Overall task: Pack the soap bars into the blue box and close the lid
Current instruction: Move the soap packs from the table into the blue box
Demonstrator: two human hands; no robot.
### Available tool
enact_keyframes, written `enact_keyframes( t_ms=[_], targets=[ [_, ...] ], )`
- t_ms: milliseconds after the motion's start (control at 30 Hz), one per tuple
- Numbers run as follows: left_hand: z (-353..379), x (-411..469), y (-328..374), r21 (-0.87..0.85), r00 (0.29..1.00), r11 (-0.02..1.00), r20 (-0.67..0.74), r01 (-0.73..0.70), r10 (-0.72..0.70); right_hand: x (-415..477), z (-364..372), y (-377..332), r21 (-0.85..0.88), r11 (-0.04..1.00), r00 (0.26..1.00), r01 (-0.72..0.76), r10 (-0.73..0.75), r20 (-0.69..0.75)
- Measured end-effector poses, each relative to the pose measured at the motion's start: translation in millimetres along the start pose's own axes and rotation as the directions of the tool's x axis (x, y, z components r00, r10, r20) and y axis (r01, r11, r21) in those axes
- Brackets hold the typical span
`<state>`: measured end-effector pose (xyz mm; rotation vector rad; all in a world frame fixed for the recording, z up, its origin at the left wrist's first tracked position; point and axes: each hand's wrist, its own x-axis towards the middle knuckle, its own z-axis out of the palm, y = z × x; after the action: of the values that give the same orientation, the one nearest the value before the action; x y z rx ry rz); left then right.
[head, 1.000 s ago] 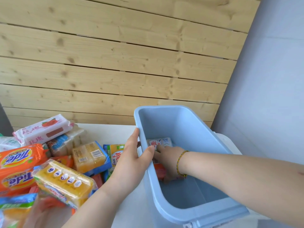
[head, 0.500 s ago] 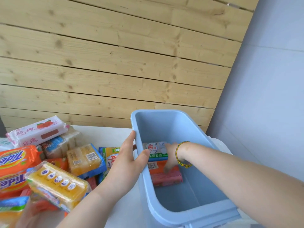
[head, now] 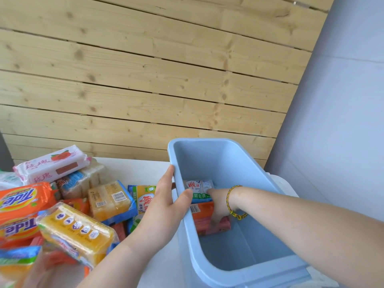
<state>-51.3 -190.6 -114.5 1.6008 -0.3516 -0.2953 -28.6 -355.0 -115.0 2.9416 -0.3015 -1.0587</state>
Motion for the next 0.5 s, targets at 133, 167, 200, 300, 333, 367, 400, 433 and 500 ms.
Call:
enact_keyframes(
  t_ms=[133,167,200,300,333,367,400,433,500],
  targets=[
    [-0.6,0.9,-0.2,0.016,1.000,1.000,-0.015,0.000,0.000,-11.6,-14.8,-4.8,-0.084,0.995,0.997,-0.062,0.066,0.044],
    [0.4,0.9,0.9,0.030,0.999,1.000,-0.034,-0.002,0.003,-16.1,-18.6,-3.7,-0.119,0.990,0.997,-0.073,0.072,-0.014],
    [1.0,0.1,2.8,0.056,0.998,0.998,-0.053,-0.014,0.017,-20.2,-22.2,-1.9,-0.126,0.989,0.994,-0.078,0.067,-0.087],
    [-8.4,-11.2,9.1,0.224,0.992,0.972,-0.087,-0.071,0.092,-37.4,-33.0,4.8,-0.040,0.999,0.940,-0.020,0.006,-0.340],
    [-15.0,-15.1,9.0,0.269,0.989,0.959,-0.086,-0.090,0.117,-45.1,-38.5,8.2,0.020,1.000,0.911,0.023,-0.013,-0.412],
    [-27.6,-22.3,8.6,0.308,0.984,0.945,-0.104,-0.105,0.144,-53.8,-45.8,6.0,0.077,0.994,0.878,0.083,-0.037,-0.478],
    [-41.0,-29.0,6.7,0.352,0.976,0.929,-0.132,-0.115,0.171,-61.8,-52.6,2.9,0.144,0.978,0.838,0.153,-0.051,-0.543],
    [-55.4,-35.2,4.1,0.411,0.965,0.905,-0.171,-0.114,0.200,-69.5,-59.3,-2.1,0.215,0.948,0.791,0.236,-0.059,-0.608],
    [-84.3,-48.2,-4.1,0.556,0.925,0.829,-0.281,-0.062,0.257,-84.0,-69.3,-23.2,0.290,0.872,0.705,0.394,-0.085,-0.704]
  ],
)
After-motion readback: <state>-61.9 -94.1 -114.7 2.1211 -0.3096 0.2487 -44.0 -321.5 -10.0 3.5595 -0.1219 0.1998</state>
